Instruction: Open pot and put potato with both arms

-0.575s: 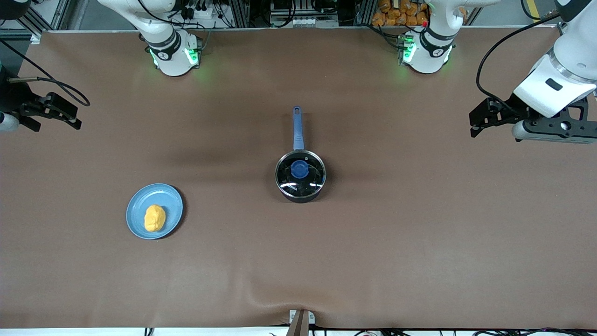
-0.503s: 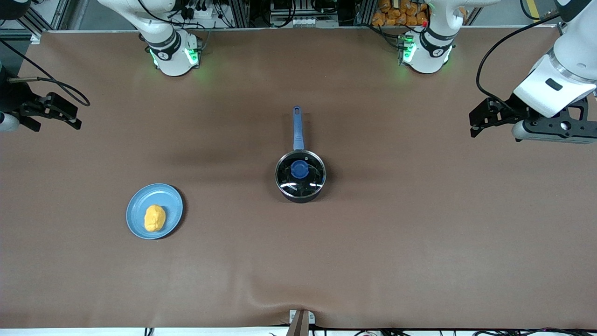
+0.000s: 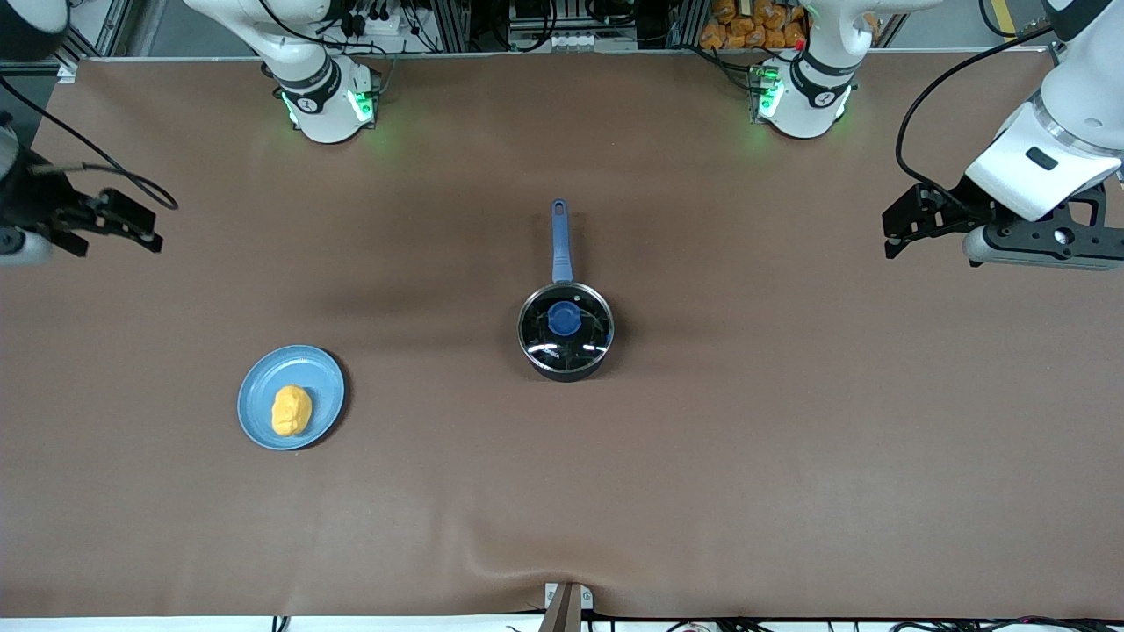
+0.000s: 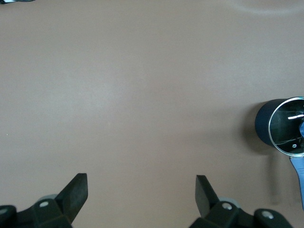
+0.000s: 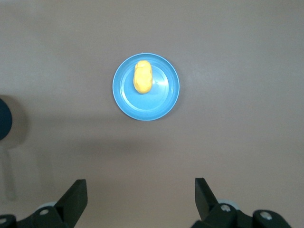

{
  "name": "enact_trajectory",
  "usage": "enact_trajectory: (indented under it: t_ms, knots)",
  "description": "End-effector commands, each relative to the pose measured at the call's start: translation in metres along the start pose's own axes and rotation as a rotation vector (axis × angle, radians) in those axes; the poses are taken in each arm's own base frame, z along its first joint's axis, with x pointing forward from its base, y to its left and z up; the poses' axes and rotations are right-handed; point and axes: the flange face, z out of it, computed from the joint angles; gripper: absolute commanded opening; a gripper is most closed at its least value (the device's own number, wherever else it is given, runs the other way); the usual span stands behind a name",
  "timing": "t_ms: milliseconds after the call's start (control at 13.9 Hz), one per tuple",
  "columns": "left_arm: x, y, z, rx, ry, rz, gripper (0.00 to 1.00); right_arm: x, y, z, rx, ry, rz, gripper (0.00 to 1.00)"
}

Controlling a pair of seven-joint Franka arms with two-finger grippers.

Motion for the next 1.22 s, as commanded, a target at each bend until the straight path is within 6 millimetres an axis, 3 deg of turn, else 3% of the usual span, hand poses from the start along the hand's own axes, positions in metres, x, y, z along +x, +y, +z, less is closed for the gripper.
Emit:
enact_trajectory:
  t_ms: [0,216,503,647,863,1150]
  knots:
    - [-0.004,0.001,-0.003,0.024,0.011,0.017,1.00,0.029,0.003,0.043,0.025,-0.015,0.011,1.00]
    - [-0.005,0.006,0.002,0.025,0.001,0.025,1.00,0.056,0.006,0.093,0.034,-0.020,0.013,1.00]
    - [-0.005,0.012,0.004,0.022,-0.004,0.037,1.00,0.093,0.000,0.174,0.044,0.011,0.004,1.00]
    - [-0.006,0.026,0.005,0.020,-0.005,0.058,1.00,0.107,0.000,0.213,0.048,0.034,0.005,1.00]
    - [-0.008,0.067,0.018,0.016,-0.025,0.095,1.00,0.120,-0.006,0.262,0.053,0.065,0.005,1.00]
    - [-0.010,0.156,0.057,0.008,-0.046,0.034,1.00,0.125,-0.012,0.324,0.058,0.095,0.007,1.00]
